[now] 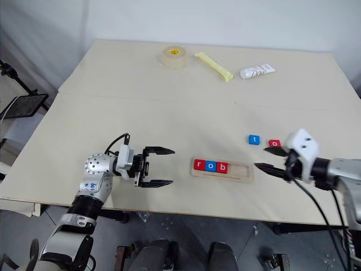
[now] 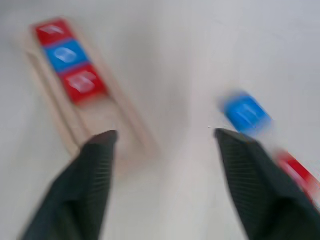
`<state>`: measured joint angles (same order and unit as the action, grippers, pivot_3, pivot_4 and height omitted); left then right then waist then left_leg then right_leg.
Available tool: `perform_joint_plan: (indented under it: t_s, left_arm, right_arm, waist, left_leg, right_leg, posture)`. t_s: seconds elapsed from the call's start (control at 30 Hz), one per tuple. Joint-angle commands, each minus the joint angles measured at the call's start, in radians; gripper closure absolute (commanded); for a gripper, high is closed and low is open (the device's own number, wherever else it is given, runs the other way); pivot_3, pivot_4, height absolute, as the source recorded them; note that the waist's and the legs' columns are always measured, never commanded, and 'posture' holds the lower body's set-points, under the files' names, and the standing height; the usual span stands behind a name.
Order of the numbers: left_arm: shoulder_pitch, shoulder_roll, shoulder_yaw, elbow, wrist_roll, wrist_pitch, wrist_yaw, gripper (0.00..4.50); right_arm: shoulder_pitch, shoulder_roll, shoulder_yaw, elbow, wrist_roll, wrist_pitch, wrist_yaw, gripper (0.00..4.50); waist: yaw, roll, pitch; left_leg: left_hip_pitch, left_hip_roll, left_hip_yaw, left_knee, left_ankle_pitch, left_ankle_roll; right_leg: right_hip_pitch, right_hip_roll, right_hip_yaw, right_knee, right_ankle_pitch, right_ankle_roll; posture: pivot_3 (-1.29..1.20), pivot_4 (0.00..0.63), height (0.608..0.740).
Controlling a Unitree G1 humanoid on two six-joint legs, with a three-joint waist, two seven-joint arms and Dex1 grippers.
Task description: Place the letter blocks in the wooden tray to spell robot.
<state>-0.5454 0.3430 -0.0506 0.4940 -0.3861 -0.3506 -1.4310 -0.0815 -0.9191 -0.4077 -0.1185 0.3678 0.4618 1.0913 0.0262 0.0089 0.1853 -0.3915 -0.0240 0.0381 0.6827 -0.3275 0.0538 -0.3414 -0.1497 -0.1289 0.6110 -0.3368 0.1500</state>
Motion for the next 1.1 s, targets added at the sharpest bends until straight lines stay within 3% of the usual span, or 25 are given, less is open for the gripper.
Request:
perform_joint_plan:
  t_s: [0.03,0.47,1.1]
  left_arm:
    - [-0.026,-0.001,0.005,0.02,-0.002,-0.012,-0.015,0.0]
    - [-0.065,-0.006,0.011,0.076,-0.001,-0.02,-0.047,0.0]
    - [-0.084,-0.009,0.015,0.104,-0.002,-0.045,-0.061,0.0]
  right_arm:
    - [0.081,-0.01,-0.141,0.043,0.04,-0.046,0.022,0.04]
    - [0.23,0.049,-0.323,0.131,0.121,-0.139,0.017,0.04]
    - [0.235,0.056,-0.288,0.072,0.17,-0.093,-0.041,0.04]
  waist:
    - [0.0,0.0,0.0]
    - [-0.001,0.0,0.0]
    - [-0.001,0.0,0.0]
  left_leg:
    - [0.0,0.0,0.0,0.0,0.0,0.0]
    - [0.001,0.0,0.001,0.0,0.0,0.0]
    - [0.001,0.0,0.001,0.0,0.0,0.0]
  right_leg:
    - [0.0,0.0,0.0,0.0,0.0,0.0]
    - [0.0,0.0,0.001,-0.001,0.0,0.0]
    - [0.0,0.0,0.001,-0.001,0.0,0.0]
  posture:
    - [0.0,0.15,0.74]
    - [0.0,0.15,0.74]
    - [0.0,0.15,0.74]
